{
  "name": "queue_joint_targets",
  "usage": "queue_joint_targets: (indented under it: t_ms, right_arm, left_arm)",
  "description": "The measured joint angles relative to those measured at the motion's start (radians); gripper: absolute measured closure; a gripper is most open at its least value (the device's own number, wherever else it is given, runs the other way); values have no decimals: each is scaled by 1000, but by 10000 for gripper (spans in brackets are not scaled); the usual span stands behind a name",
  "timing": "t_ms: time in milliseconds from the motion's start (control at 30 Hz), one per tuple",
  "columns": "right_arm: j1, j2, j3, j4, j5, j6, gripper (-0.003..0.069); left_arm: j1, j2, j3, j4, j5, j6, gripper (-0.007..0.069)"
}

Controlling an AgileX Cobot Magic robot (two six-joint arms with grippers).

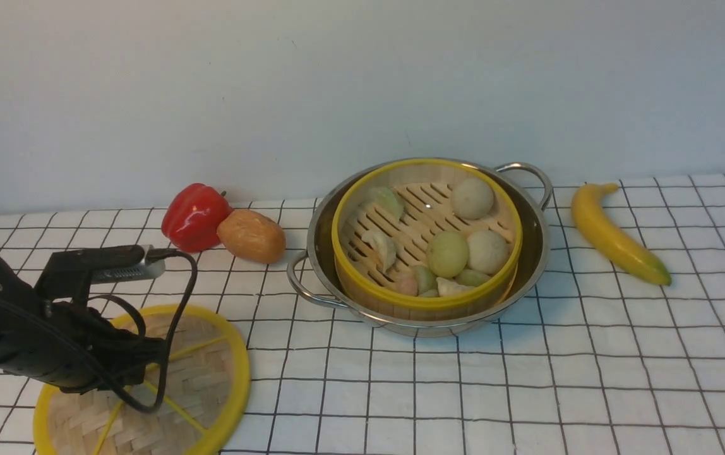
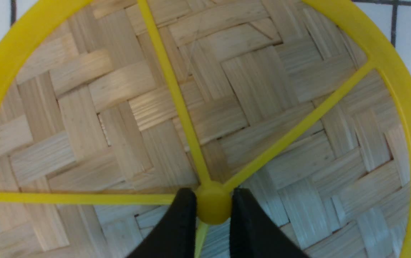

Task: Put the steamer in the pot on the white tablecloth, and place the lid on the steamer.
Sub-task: 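Grasp the bamboo steamer lid lying on the table by its centre knob, then place the yellow bamboo steamer lid onto the steamer in the pot with the left gripper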

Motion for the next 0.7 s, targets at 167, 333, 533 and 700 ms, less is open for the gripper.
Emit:
queue_joint_targets:
  t_ms: [167,333,533,700]
  right_arm:
    - [0,-101,191,-27,0,-11,220]
    - [1,-163,335,-69,2,-11,220]
    - [1,-252,497,-123,7,20,220]
    - [1,-293,525,-131,10,55,220]
  left_arm:
    - [0,0,-62,29,59,-1,519]
    - [0,0,-153,101,217,-27,519]
    - [-20,-17,-357,182,423,-89,519]
    - [-156,-14,-529,194,430,-96,519]
